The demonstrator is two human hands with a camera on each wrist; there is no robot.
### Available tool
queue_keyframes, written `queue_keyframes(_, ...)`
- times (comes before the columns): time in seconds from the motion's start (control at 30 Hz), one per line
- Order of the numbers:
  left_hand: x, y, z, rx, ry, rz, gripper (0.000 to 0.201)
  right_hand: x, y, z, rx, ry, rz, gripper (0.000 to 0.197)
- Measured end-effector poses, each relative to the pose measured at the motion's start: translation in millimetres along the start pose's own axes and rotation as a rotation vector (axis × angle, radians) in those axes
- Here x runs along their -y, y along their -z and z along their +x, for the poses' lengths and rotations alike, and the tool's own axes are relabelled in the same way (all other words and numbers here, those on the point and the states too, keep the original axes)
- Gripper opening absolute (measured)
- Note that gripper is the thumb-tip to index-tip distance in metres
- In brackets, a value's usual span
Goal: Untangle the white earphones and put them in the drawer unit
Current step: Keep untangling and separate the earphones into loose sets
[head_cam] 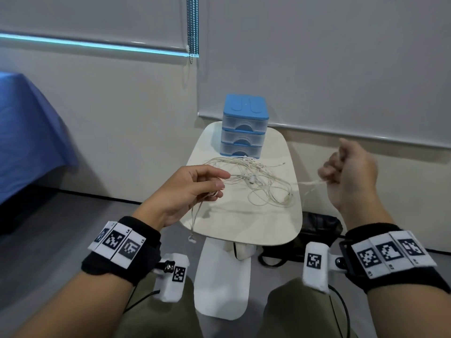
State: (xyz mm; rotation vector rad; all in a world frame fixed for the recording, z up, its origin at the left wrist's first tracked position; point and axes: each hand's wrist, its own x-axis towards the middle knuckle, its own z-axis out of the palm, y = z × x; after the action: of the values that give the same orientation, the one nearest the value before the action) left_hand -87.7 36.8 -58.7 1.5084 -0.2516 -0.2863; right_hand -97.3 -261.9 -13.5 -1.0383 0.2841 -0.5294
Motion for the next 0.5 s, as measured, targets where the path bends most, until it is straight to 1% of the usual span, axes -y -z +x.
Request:
queue_keyframes(0.07, 0.5, -9.4, -1.9, 0.009, -0.022, -0.041, 0.024, -6.6, -8.8, -9.2, 0.146, 0.013, -0.251, 0.033)
queue_keyframes(0.13, -0.9, -21.1, -3.7, 0.004, -0.052, -0.070, 0.024, -14.6, -19.1, -22.1, 0.381, 0.014, -0.485, 0.016)
queue_keyframes(0.17, -1.9, -26.6, -4.3, -0.001, -0.069, -0.078, 0.025, -18.6, -23.7, -29.8, 0.514, 0.023, -0.588, 0.011)
queue_keyframes(0.23, -5.2, -36.5, -4.6, -0.006, -0.106, -0.085, 0.028, -27.7, -30.1, -43.2, 0.732, 0.085, -0.749, 0.016)
queue_keyframes(0.27, -7.2, -40.0, -4.6, -0.010, -0.121, -0.086, 0.031, -30.6, -32.3, -48.8, 0.790, 0.129, -0.777, 0.018)
queue_keyframes(0.33, -11.7, -44.1, -3.2, -0.026, -0.138, -0.088, 0.035, -33.8, -35.4, -54.1, 0.816, 0.198, -0.753, 0.018)
queue_keyframes(0.43, -20.0, -45.2, -0.3, -0.079, -0.157, -0.093, 0.033, -32.1, -38.7, -52.7, 0.783, 0.242, -0.716, 0.011)
queue_keyframes(0.5, -25.5, -44.8, 2.2, -0.108, -0.166, -0.114, 0.032, -29.4, -41.9, -52.5, 0.756, 0.253, -0.704, 0.011)
